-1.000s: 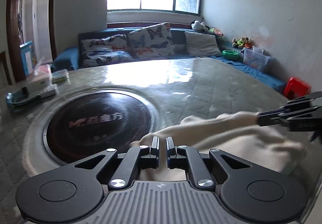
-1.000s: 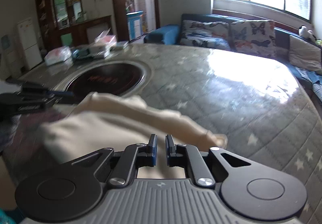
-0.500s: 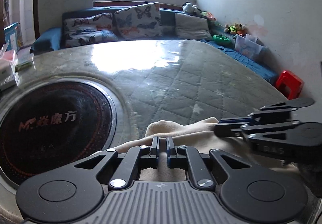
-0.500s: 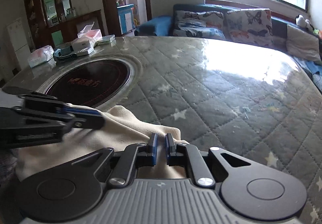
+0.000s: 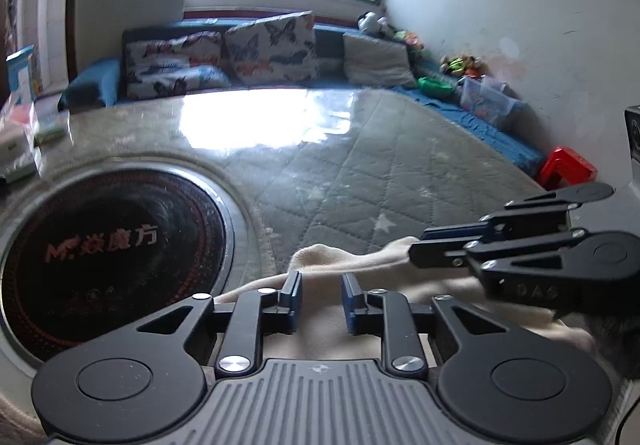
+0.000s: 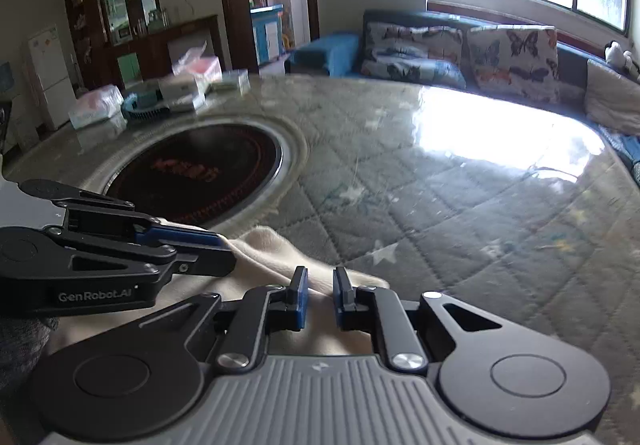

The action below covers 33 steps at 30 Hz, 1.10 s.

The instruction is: Fold clothes

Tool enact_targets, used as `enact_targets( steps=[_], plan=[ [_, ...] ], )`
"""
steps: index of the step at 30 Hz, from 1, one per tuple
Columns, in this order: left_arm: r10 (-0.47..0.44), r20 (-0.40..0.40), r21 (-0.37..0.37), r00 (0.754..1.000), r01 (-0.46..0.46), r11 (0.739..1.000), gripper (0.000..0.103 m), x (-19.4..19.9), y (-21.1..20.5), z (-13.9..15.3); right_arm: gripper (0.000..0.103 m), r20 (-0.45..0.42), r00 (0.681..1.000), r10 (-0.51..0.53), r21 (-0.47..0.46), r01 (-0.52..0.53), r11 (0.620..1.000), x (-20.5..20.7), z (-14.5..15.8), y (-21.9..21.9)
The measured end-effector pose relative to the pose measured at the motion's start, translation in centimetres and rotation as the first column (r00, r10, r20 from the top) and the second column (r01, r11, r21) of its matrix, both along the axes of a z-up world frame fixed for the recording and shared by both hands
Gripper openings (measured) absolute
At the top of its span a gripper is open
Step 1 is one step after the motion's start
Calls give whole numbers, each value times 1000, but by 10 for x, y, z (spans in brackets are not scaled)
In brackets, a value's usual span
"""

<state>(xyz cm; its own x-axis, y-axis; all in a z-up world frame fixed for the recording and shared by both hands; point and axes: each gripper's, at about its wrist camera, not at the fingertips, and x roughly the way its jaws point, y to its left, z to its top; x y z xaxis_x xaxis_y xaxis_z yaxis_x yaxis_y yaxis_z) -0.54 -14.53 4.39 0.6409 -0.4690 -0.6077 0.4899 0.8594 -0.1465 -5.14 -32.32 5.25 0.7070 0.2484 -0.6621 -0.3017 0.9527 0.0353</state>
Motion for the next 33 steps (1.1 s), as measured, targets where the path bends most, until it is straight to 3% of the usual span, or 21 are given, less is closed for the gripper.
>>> enact_targets(
  steps=[3, 7, 12, 21, 24, 33],
  plan=[
    [-39, 20, -7, 999, 39, 999, 24, -21, 4, 2, 11, 19, 1000, 3, -7, -3, 1000, -15, 7, -5],
    [-76, 37, 21, 996, 75, 997, 24, -45, 0, -3, 11, -13, 999, -29, -18, 29, 999, -29, -5, -11],
    [-72, 45, 32, 996, 71, 997, 24, -64, 3, -8, 12, -5, 996, -89, 39, 89, 995, -32, -8, -19],
    [-27, 42, -1, 999, 27, 1000, 24, -87, 28, -9, 16, 1, 998, 68, 50, -68, 996, -81, 4, -1],
    [-14, 48, -8, 999, 14, 1000, 24, -93, 33, -8, 17, -19, 994, 111, 9, -110, 994, -96, -3, 10],
    [81, 14, -71, 997, -79, 994, 25, -98, 65, -7, 26, 47, 973, 227, -72, -223, 972, -109, 12, 48]
  ],
)
